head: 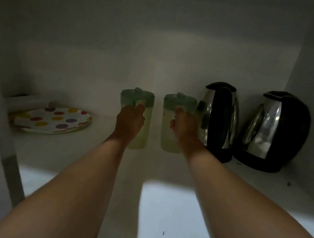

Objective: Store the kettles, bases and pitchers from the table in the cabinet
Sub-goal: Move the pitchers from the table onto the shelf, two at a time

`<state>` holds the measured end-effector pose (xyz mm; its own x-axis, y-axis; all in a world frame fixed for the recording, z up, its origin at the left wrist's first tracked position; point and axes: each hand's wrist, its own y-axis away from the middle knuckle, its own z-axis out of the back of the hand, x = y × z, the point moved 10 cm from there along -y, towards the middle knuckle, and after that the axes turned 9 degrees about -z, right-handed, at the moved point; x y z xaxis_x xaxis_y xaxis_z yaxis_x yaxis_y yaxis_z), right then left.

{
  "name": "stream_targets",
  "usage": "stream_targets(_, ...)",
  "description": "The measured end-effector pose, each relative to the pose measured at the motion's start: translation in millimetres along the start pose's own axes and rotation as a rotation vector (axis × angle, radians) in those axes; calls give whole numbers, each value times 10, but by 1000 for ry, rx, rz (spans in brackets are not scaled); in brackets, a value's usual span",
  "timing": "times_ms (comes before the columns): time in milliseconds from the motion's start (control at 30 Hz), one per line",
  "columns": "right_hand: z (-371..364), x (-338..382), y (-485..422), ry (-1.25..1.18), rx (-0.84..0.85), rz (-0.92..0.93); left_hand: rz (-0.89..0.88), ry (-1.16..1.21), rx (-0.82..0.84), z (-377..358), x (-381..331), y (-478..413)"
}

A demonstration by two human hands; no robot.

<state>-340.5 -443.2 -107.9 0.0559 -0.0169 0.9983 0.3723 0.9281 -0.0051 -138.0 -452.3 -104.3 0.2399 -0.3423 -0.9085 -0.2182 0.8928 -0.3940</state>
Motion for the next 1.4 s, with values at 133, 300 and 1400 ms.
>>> stream_targets(133,-25,19,-277,-68,-42,-2,-17,-85,45,-149,119,-347)
stream_targets(300,-112,-154,-905,-7,-77,-38,-52,-179,101,-242,117,-530)
stream_targets(1400,-223,328,2887,707,127,559,-378,-1205,-146,1620,-1539,2704)
